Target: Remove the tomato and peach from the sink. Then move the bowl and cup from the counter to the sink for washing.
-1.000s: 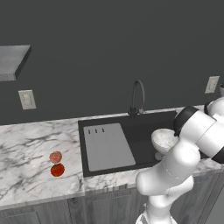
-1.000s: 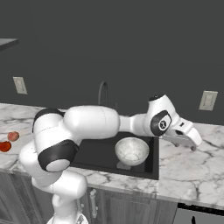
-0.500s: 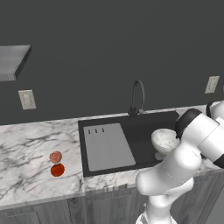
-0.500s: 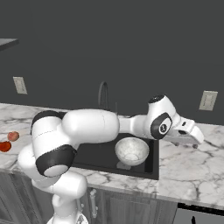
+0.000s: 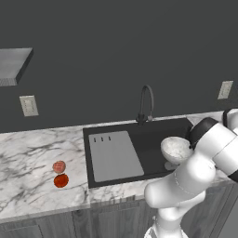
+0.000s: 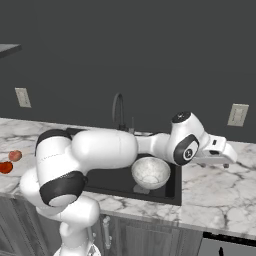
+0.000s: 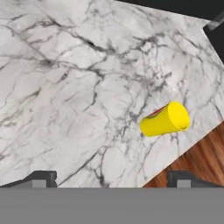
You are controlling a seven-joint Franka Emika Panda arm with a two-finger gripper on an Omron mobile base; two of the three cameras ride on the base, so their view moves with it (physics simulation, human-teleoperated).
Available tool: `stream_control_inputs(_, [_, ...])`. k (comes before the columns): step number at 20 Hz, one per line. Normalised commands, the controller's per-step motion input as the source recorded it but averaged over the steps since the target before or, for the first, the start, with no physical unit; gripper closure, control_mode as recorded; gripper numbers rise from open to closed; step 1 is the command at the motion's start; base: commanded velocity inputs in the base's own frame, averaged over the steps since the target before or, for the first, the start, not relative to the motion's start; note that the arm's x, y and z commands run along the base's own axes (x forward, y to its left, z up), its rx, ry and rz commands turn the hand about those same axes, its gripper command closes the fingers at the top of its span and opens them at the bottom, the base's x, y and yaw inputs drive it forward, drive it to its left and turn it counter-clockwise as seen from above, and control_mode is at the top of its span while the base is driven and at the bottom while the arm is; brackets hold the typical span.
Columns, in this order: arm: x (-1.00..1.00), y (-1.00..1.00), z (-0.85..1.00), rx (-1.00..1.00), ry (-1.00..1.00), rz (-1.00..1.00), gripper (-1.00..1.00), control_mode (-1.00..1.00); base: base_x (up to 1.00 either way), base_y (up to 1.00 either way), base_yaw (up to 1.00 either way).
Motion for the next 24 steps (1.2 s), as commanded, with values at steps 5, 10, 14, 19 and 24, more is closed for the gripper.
stream_control_inputs(5, [0.00, -0.09, 0.08, 0.00, 0.05, 0.14, -1.00, -1.00, 0.00, 0.00, 0.00])
stream_control_inputs(10, [-0.03, -0.10, 0.11, 0.00, 0.10, 0.15, -1.00, -1.00, 0.00, 0.00, 0.00])
stream_control_inputs(14, [-0.04, -0.11, 0.16, 0.00, 0.13, 0.11, -1.00, -1.00, 0.00, 0.00, 0.00])
stream_control_inputs(19, [-0.04, -0.12, 0.09, 0.01, 0.15, 0.05, -1.00, -1.00, 0.00, 0.00, 0.00])
stream_control_inputs(24, [-0.05, -0.13, 0.03, 0.11, 0.17, 0.00, -1.00, -1.00, 0.00, 0.00, 0.00])
